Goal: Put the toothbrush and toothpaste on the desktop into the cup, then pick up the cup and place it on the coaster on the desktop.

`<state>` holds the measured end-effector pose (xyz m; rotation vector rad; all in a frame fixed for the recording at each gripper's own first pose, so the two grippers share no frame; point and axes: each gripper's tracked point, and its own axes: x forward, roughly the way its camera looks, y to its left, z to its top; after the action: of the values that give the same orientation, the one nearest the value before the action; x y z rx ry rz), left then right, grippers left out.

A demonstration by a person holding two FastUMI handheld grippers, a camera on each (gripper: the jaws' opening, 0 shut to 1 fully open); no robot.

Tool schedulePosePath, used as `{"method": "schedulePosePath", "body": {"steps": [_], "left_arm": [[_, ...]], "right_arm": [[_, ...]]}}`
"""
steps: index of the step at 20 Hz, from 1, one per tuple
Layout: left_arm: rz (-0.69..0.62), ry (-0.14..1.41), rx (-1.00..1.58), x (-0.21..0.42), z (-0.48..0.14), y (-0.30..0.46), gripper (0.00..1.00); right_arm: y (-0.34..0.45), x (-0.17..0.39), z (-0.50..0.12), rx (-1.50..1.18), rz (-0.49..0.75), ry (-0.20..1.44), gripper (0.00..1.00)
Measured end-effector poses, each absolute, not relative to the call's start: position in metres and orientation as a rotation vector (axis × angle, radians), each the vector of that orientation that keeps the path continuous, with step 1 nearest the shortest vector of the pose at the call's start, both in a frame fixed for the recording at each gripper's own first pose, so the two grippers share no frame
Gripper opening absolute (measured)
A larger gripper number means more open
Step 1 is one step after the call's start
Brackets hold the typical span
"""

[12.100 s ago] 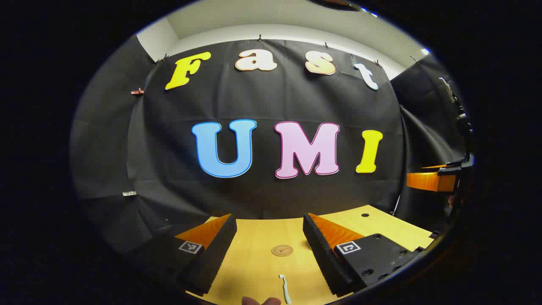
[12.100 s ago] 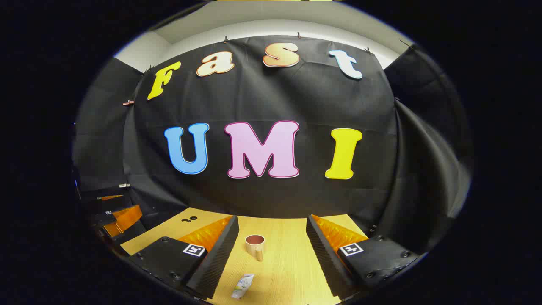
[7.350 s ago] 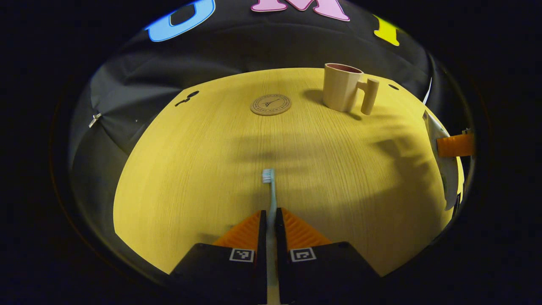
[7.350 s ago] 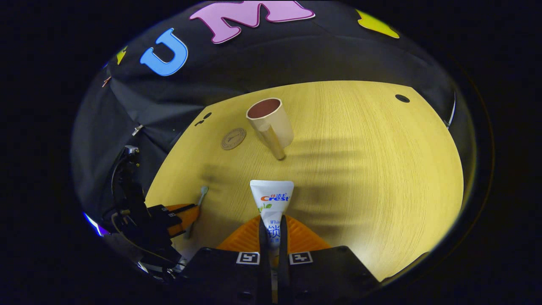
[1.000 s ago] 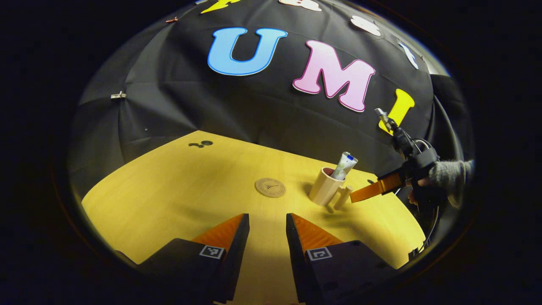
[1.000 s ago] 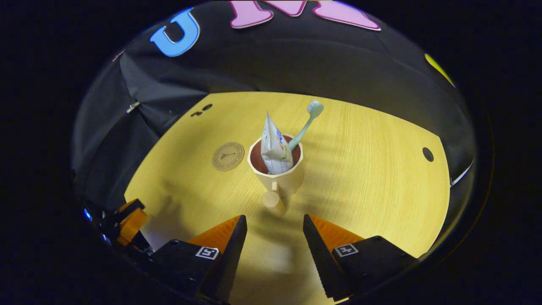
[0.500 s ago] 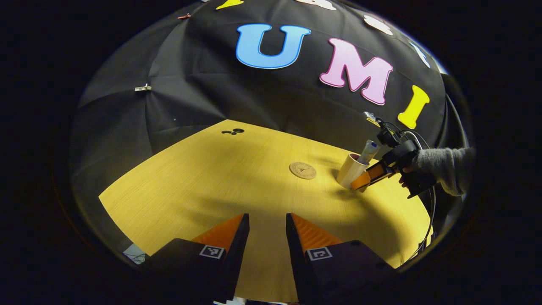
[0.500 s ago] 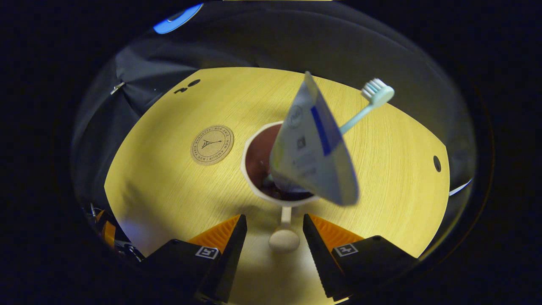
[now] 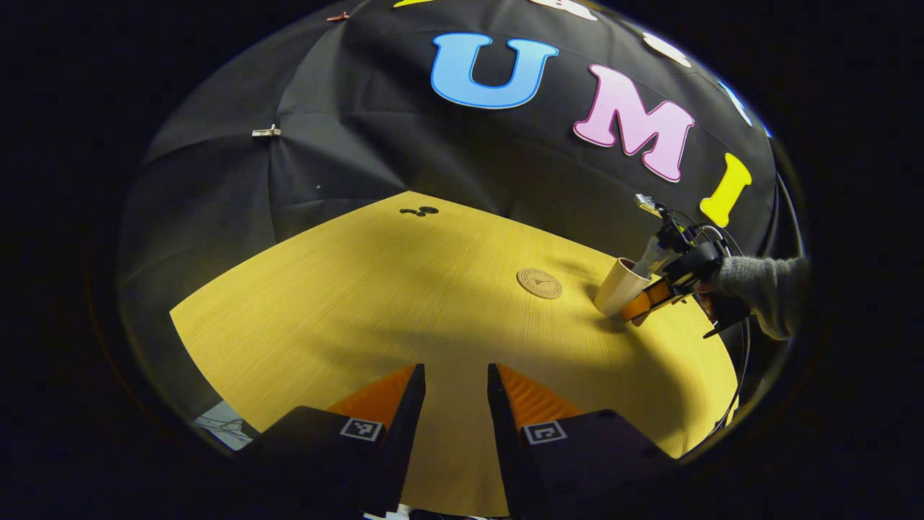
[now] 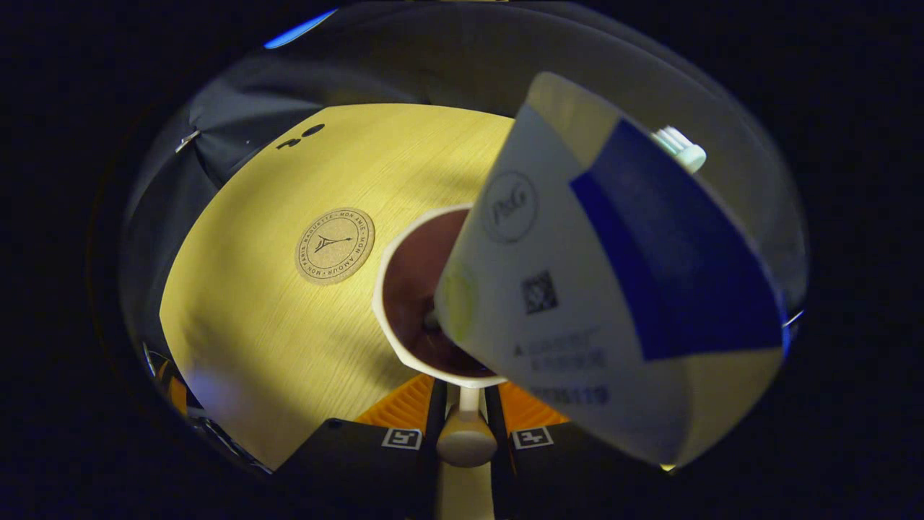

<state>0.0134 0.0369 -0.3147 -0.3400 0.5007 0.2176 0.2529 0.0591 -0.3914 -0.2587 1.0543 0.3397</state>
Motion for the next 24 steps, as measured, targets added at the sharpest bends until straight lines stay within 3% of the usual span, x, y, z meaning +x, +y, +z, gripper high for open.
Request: {"method": "schedulePosePath", "body": {"steps": [1, 2, 3, 4, 13, 24], "left_arm": [[0.217, 0.504, -0.341, 0.014, -0.314, 0.036, 0.47], [0.216, 0.504, -0.342, 0.015, -0.315, 0.037, 0.47], [0.214, 0.503, -0.345, 0.016, -0.314, 0.037, 0.56], [0.212, 0.505, -0.347, 0.016, -0.314, 0.036, 0.57], [0.204, 0.494, -0.342, 0.009, -0.302, 0.050, 0.54], [0.295, 0.509, -0.423, -0.021, -0.308, 0.081, 0.54]], "right_arm": [[0.059, 0.251, -0.390, -0.265, 0.350, 1.052, 0.29], [0.060, 0.250, -0.389, -0.267, 0.359, 1.051, 0.29], [0.062, 0.250, -0.387, -0.259, 0.366, 1.048, 0.29], [0.067, 0.250, -0.387, -0.243, 0.370, 1.046, 0.29], [0.136, 0.256, -0.362, -0.226, 0.455, 0.997, 0.28], [0.206, 0.276, -0.376, -0.311, 0.535, 0.996, 0.28]]}}
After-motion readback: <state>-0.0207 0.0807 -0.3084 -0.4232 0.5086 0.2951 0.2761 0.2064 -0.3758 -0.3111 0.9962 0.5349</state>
